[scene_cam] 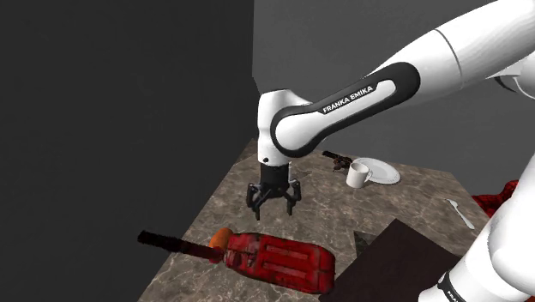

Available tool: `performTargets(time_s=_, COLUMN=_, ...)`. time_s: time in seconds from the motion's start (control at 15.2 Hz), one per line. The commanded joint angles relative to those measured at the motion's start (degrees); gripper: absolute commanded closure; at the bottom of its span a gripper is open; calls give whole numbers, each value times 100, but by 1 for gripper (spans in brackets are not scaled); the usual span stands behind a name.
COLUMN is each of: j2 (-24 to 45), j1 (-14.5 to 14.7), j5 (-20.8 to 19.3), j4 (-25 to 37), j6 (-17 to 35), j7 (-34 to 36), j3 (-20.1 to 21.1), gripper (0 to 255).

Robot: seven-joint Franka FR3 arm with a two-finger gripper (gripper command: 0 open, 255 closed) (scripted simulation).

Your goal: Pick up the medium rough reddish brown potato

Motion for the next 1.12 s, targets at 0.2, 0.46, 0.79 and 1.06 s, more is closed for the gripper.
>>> performTargets(time_s=0.2, j2=1232, j1=273, j5=-190, j4=863, j6=284, j7=762, j3=-35, gripper=0)
performTargets(time_s=0.46, j2=2176, j1=551, j5=-278, j4=1675, j6=393, j7=1249, j3=-151, gripper=0)
performTargets(time_s=0.79, j2=3364, j1=914, j5=-302, j4=2897, j6=374, j7=1753, j3=-316, gripper=0)
performTargets(time_s=1.06, j2=3850, j1=1049, j5=-310, j4=3351, j6=417, j7=1870, j3=-387, gripper=0)
